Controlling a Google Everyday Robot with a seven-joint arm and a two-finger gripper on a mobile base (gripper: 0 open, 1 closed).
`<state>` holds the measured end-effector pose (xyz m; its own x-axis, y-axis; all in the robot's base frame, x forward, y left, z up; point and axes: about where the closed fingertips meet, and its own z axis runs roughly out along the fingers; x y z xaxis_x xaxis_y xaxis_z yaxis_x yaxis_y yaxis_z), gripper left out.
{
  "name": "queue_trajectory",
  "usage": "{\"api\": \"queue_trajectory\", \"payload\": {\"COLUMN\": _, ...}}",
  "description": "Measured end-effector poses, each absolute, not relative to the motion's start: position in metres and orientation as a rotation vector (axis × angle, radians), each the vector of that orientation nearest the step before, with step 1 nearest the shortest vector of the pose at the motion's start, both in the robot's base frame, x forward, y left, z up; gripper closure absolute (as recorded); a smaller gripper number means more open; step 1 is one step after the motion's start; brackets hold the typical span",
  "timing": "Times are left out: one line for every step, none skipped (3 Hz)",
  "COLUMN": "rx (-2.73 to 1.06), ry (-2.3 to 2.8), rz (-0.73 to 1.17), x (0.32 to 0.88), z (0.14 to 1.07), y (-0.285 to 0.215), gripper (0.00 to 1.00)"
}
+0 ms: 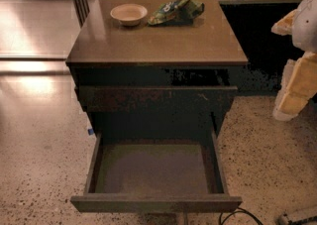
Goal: Close middle drawer
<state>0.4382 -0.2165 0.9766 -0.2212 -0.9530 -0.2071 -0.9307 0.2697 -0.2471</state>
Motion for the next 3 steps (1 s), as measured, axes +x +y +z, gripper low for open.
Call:
{"api": "queue_trajectory", "payload": {"rx": -1.715, "ry": 2.234, "rz": -0.093, "x": 0.435, "z": 0.971, "y": -0.218, "gripper": 0.00}}
{"api": "queue_trajectory", "payload": {"rx": -1.695, "ry": 2.224, "rz": -0.028, "x": 0.422, "z": 0.937, "y": -0.212, "gripper": 0.00}}
{"api": "queue_trajectory", "payload": {"rx": -1.676, "ry": 2.216, "rz": 0.069, "x": 0.409, "z": 0.878, "y": -0.195, "gripper": 0.00}}
